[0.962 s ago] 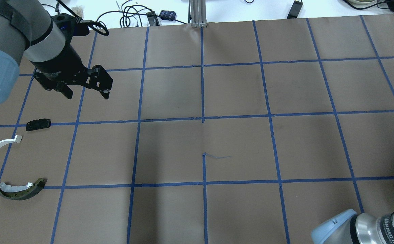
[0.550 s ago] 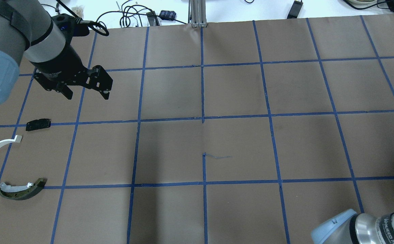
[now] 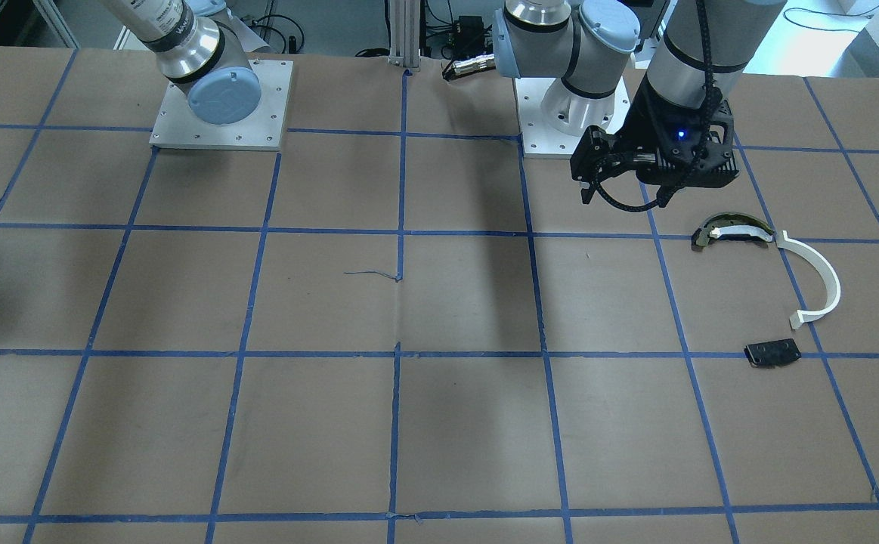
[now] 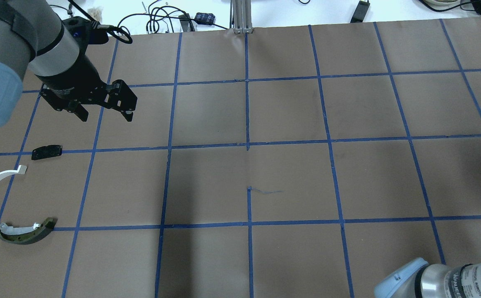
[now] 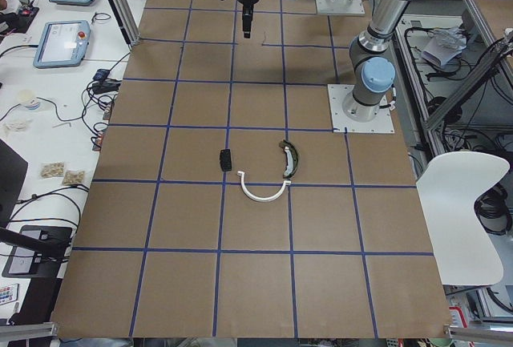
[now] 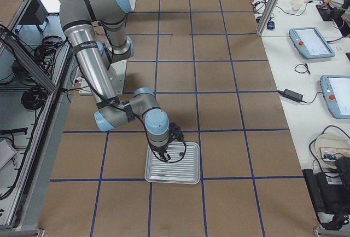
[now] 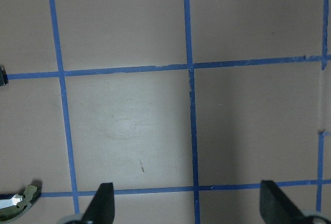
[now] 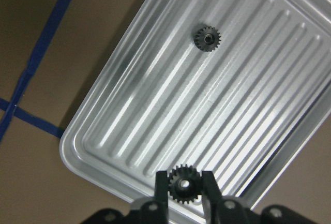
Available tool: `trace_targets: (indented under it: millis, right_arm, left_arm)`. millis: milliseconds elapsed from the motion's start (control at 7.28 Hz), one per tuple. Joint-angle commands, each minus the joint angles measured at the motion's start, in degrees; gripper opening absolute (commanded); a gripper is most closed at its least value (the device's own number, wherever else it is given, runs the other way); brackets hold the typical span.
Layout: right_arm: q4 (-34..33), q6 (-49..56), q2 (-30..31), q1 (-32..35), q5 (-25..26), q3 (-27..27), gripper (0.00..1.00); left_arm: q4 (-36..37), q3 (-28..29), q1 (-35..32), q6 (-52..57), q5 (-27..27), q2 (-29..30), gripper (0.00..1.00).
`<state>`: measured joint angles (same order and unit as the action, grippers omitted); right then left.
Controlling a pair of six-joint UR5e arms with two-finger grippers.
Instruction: Place bearing gear from tray to pile
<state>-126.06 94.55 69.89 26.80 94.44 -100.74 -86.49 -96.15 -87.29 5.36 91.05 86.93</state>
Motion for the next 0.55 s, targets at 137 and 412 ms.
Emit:
trace_targets:
  millis: [137, 412]
  right_arm:
    - [15.2, -15.4, 12.7, 8.3, 4.8, 0.3, 0.00]
    - [22.0, -24.3, 18.7, 14.0, 5.2, 0.4, 0.00]
  left_arm:
    - [0.0, 0.0, 0.1, 0.0, -0.1, -0.1, 1.00]
    - [0.2, 0.1, 0.1, 0.4, -0.3, -0.1, 1.00]
